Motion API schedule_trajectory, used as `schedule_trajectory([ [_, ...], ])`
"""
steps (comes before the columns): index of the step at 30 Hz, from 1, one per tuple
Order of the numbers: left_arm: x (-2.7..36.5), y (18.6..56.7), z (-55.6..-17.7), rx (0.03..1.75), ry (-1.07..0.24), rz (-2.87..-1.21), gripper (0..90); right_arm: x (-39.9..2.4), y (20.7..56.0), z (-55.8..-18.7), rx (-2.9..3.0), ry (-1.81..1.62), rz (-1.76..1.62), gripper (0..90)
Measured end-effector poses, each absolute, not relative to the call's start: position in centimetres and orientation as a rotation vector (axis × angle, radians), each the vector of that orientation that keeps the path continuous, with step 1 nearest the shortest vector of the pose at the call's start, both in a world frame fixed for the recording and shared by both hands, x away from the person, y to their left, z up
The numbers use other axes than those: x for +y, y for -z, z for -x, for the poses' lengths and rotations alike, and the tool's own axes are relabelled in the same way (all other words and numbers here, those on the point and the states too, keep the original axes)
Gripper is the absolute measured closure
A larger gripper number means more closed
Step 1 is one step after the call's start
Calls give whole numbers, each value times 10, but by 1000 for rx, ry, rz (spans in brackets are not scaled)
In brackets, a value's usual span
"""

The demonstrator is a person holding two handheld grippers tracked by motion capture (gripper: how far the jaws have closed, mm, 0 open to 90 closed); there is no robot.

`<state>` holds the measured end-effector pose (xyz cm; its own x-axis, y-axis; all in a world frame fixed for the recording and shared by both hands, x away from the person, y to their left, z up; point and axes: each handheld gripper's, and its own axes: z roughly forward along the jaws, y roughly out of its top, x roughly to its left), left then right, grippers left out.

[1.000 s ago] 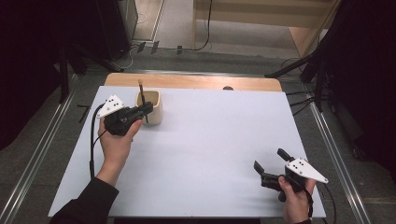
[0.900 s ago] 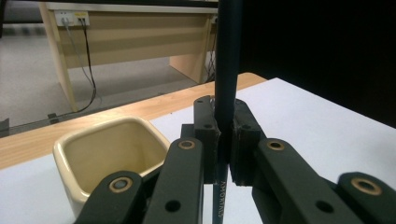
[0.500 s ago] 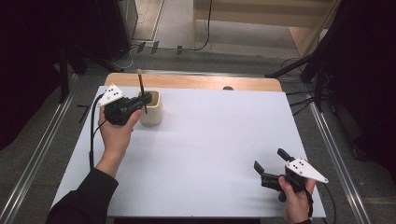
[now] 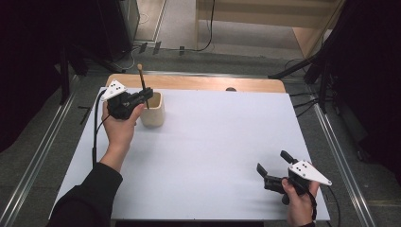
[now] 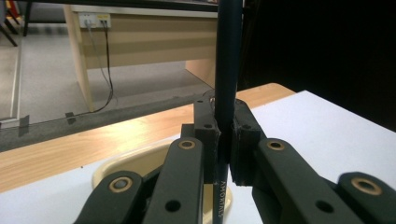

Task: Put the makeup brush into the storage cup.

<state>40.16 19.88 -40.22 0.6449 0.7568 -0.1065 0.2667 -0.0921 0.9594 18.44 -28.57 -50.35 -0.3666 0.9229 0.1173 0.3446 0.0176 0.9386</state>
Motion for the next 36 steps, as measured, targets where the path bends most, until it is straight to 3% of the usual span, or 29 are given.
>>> schedule_trajectory([
  [36,189,437,-429,1001,-536,-1787,845,-287,505,-185,1751,-1354,-1303,0],
])
